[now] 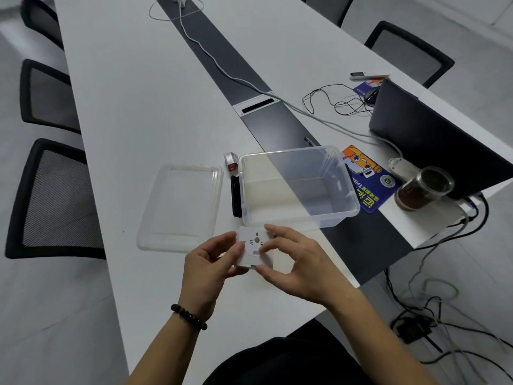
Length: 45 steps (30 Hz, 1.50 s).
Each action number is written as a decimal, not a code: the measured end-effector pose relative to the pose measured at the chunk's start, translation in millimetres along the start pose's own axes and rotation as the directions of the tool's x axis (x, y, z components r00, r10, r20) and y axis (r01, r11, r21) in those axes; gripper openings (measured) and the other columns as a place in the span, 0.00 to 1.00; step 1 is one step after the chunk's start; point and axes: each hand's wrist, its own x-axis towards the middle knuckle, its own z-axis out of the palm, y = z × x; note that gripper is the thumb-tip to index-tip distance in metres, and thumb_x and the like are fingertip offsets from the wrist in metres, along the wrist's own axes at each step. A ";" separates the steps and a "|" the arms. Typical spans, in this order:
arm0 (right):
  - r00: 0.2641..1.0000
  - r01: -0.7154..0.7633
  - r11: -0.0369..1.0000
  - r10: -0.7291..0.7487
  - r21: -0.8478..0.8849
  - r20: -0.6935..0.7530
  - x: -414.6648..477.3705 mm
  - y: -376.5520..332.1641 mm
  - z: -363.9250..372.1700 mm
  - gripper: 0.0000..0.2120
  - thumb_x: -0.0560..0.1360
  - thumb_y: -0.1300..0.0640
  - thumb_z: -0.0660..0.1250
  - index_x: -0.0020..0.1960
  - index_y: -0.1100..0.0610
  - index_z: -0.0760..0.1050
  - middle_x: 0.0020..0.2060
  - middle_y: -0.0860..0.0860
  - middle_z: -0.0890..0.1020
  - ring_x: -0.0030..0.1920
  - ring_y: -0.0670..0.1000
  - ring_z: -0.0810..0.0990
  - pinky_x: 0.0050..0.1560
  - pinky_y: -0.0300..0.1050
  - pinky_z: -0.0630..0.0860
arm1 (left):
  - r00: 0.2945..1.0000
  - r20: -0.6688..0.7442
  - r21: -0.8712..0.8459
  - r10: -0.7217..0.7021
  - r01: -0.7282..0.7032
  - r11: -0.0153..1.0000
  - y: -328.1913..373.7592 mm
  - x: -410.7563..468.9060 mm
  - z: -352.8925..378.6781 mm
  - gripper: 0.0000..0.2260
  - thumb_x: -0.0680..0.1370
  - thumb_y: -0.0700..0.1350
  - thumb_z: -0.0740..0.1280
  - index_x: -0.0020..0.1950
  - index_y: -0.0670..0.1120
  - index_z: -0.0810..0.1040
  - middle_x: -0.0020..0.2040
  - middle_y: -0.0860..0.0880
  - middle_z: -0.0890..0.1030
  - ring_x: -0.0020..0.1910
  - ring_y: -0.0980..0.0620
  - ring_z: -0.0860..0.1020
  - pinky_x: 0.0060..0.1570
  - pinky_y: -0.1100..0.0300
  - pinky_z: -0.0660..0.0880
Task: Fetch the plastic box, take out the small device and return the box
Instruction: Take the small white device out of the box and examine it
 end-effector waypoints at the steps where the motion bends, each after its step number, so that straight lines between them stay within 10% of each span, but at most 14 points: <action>1: 1.000 0.020 1.000 -0.020 -0.022 0.009 1.0 -0.4 -0.8 0.13 0.70 0.44 0.74 0.50 0.48 0.82 0.65 0.47 0.79 0.63 0.43 0.78 0.61 0.38 0.75 | 1.000 0.007 0.009 -0.002 0.002 1.000 -0.5 -0.3 0.1 0.12 0.72 0.36 0.73 0.56 0.40 0.82 0.49 0.41 0.86 0.48 0.43 0.85 0.42 0.49 0.82; 12: 0.988 0.149 0.963 -0.156 -0.224 -0.014 10.6 3.8 -3.8 0.17 0.67 0.45 0.69 0.50 0.55 0.79 0.43 0.49 0.85 0.36 0.52 0.81 0.35 0.45 0.79 | 0.998 0.061 0.048 -0.024 0.021 0.999 -1.7 1.1 0.7 0.11 0.73 0.37 0.72 0.56 0.41 0.82 0.47 0.42 0.87 0.44 0.44 0.85 0.42 0.50 0.82; 20: 0.994 -0.104 0.978 0.108 0.179 -0.012 3.9 13.6 7.0 0.09 0.75 0.49 0.72 0.52 0.51 0.83 0.56 0.45 0.84 0.60 0.41 0.80 0.55 0.40 0.78 | 0.996 0.073 -0.020 -0.042 0.044 0.999 -8.8 4.9 -6.0 0.13 0.73 0.35 0.72 0.58 0.41 0.81 0.48 0.43 0.86 0.45 0.46 0.85 0.43 0.50 0.82; 25: 0.877 -0.470 0.569 0.388 0.675 0.284 2.7 14.3 13.8 0.26 0.73 0.55 0.72 0.70 0.50 0.72 0.63 0.44 0.79 0.61 0.46 0.81 0.61 0.45 0.78 | 0.986 0.141 0.177 0.094 -0.119 0.977 -13.9 2.9 -18.2 0.16 0.72 0.35 0.73 0.59 0.44 0.82 0.51 0.47 0.86 0.50 0.49 0.85 0.49 0.56 0.80; 35: 0.865 -0.495 0.730 0.463 0.471 0.192 -13.2 35.7 68.3 0.12 0.74 0.61 0.74 0.55 0.49 0.82 0.48 0.47 0.87 0.48 0.44 0.86 0.53 0.40 0.81 | 0.943 0.027 0.535 0.332 -0.294 0.792 -92.8 -5.9 -54.7 0.14 0.71 0.38 0.75 0.50 0.57 0.84 0.47 0.57 0.84 0.47 0.56 0.82 0.45 0.66 0.76; 45: 0.740 -0.672 0.677 0.605 0.300 0.294 -43.5 76.0 130.8 0.12 0.75 0.55 0.72 0.59 0.52 0.82 0.52 0.43 0.86 0.51 0.40 0.84 0.58 0.42 0.79 | 0.995 -0.061 0.494 -0.083 0.102 0.863 -161.6 -6.2 -64.4 0.12 0.74 0.44 0.72 0.56 0.52 0.84 0.48 0.60 0.85 0.47 0.66 0.82 0.52 0.66 0.78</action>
